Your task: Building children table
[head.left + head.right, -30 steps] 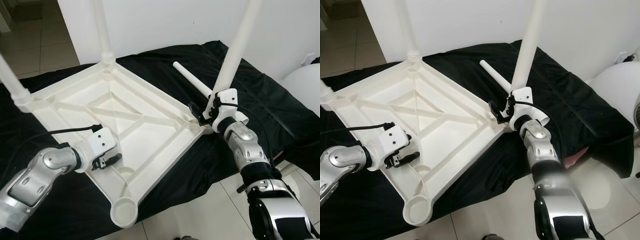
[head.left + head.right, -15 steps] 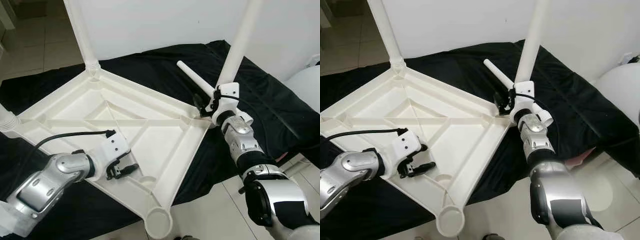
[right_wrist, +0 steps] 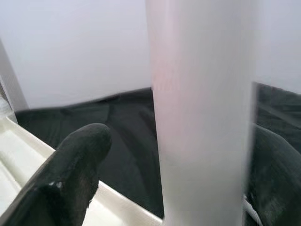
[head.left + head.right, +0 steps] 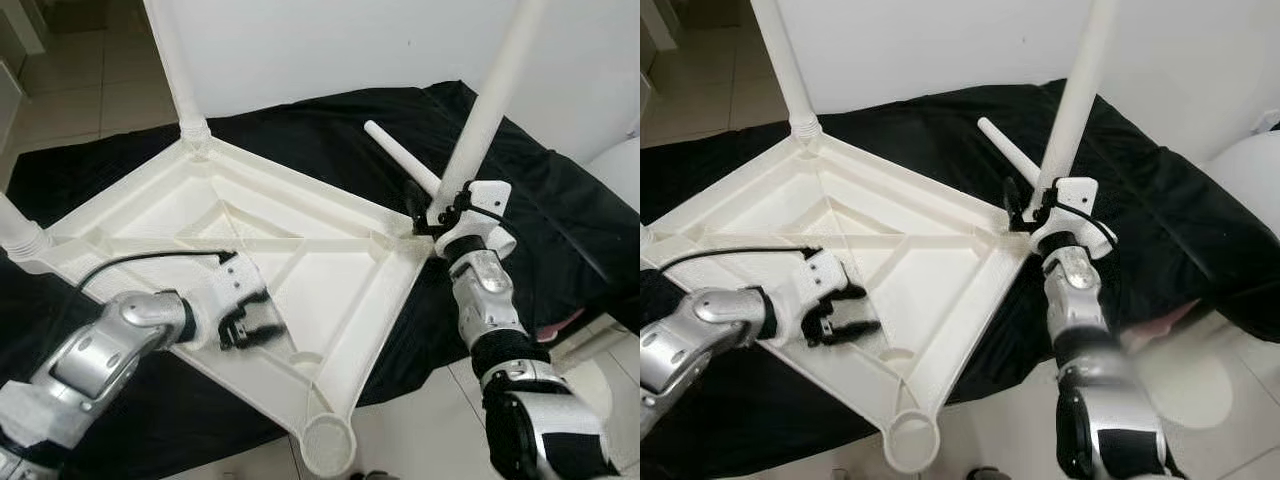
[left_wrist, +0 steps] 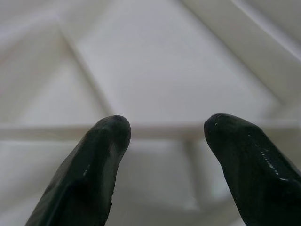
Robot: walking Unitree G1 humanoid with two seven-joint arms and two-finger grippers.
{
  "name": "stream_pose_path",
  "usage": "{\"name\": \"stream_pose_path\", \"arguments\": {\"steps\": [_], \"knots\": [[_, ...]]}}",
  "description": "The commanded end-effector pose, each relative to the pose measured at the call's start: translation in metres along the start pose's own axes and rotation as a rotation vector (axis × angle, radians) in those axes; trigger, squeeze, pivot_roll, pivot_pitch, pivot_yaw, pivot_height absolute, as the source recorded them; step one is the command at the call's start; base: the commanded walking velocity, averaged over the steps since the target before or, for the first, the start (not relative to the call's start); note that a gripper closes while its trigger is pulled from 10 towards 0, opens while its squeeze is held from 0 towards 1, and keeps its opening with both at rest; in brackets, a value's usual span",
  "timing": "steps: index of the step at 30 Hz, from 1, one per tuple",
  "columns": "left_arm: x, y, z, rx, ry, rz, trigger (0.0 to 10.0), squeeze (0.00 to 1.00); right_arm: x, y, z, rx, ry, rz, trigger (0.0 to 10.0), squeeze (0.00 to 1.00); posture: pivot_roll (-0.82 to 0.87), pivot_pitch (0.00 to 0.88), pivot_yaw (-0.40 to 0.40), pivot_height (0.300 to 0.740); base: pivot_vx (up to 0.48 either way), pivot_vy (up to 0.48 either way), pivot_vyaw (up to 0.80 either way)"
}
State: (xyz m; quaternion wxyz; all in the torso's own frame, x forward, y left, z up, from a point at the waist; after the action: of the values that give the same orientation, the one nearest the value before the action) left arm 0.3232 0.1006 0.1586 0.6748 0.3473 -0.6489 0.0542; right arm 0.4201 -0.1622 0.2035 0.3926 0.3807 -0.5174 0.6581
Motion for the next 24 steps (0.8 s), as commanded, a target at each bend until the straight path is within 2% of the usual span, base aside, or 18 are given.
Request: {"name": "stream_pose_path", "arguments": {"steps": [1, 3, 8, 10, 12, 14, 20, 24], "knots": [[0.020, 0.007, -0.018, 0.090, -0.033, 0.080, 10.0, 0.00, 0.009, 0.000, -0.016, 0.045, -0.005, 0.044, 10.0, 0.00, -0.04, 0.081, 0.017, 0.740, 0.000, 0.000, 0.00], [0.028, 0.011, -0.029, 0.131, -0.032, 0.109, 10.0, 0.00, 0.012, 0.005, -0.014, 0.032, -0.012, 0.060, 10.0, 0.00, -0.04, 0.083, 0.020, 0.740, 0.000, 0.000, 0.00], [0.034, 0.013, -0.034, 0.150, -0.038, 0.132, 10.0, 0.00, 0.014, 0.008, -0.012, 0.024, -0.016, 0.068, 10.0, 0.00, -0.04, 0.082, 0.019, 0.740, 0.000, 0.000, 0.00], [0.043, 0.019, -0.040, 0.162, -0.048, 0.166, 10.0, 0.00, 0.016, 0.018, -0.010, 0.014, -0.020, 0.078, 10.0, 0.00, -0.04, 0.081, 0.016, 0.740, 0.000, 0.000, 0.00], [0.046, 0.021, -0.038, 0.149, -0.052, 0.176, 10.0, 0.00, 0.016, 0.024, -0.010, 0.015, -0.026, 0.076, 10.0, 0.00, -0.04, 0.079, 0.014, 0.740, 0.000, 0.000, 0.00], [0.049, 0.024, -0.034, 0.134, -0.049, 0.197, 10.0, 0.00, 0.016, 0.039, -0.010, 0.012, -0.036, 0.070, 10.0, 0.00, -0.04, 0.074, 0.013, 0.740, 0.000, 0.000, 0.00], [0.048, 0.022, -0.030, 0.128, -0.049, 0.200, 10.0, 0.00, 0.016, 0.048, -0.009, -0.001, -0.043, 0.062, 10.0, 0.00, -0.04, 0.073, 0.012, 0.740, 0.000, 0.000, 0.00], [0.039, 0.006, -0.015, 0.107, 0.017, 0.164, 10.0, 0.00, 0.014, 0.064, -0.004, -0.078, -0.016, 0.033, 10.0, 0.00, -0.05, 0.069, 0.006, 0.740, 0.000, 0.000, 0.00]]}}
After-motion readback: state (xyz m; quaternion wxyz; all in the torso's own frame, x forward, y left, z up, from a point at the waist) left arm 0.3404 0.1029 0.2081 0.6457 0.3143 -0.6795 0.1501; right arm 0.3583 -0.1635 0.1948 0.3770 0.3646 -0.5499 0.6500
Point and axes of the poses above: a point about 5 cm out from each wrist's last joint towards the gripper, its own y axis pointing back from the gripper into the wrist, its own x axis along the axis of the wrist's last joint, z = x × y, the point moved 6 cm from there along -y, pointing out of the wrist towards the gripper, and after that the axes turned 13 degrees about y, right-handed, at the moved point
